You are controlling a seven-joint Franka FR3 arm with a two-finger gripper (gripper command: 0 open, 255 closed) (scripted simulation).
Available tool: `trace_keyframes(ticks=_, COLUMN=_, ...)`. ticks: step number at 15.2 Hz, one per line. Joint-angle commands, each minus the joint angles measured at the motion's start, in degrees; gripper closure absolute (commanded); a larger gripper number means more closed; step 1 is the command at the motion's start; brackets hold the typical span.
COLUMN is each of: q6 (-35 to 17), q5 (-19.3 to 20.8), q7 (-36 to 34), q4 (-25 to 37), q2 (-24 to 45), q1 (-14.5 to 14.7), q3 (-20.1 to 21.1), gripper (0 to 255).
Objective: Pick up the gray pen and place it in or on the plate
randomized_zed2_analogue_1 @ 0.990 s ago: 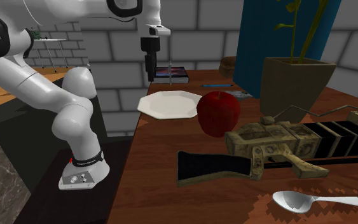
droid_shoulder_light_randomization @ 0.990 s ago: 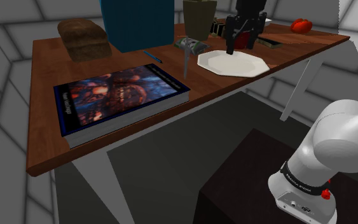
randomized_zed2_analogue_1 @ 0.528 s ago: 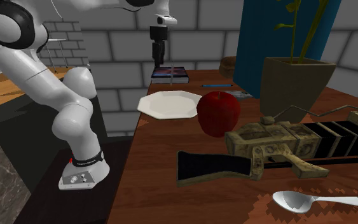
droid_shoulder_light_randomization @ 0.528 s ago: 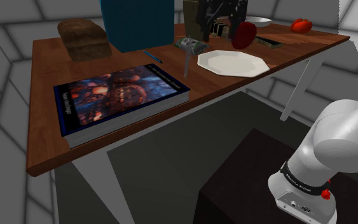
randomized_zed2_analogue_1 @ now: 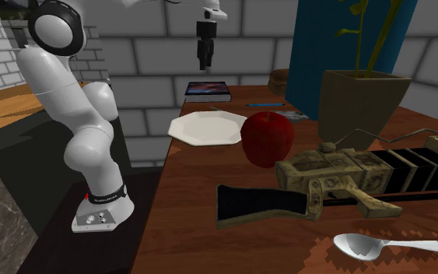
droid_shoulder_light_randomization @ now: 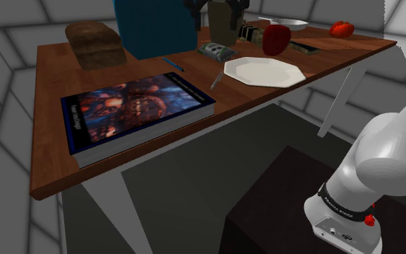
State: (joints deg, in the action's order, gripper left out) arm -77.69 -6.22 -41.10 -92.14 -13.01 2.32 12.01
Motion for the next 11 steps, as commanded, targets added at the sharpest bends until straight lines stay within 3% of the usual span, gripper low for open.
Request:
trace_keyframes(ticks=1, q6=-1.0, q5=-0.2, q7=-0.7, q4=-0.8, q2=0.2, q1=0.1, q3=0.2, gripper=0)
trace_keyframes(ticks=6, q6=-5.0, q5=-0.5, q7=-0.3, q4=-6.6, q2=-1.7, q1=0.2, q3=0.3, gripper=0)
trace_keyframes(ticks=11, q6=-5.5, q5=-0.5, q7=-0.3, q4=-7.3, q2=-1.8, q1=0.2, q3=0.3, gripper=0)
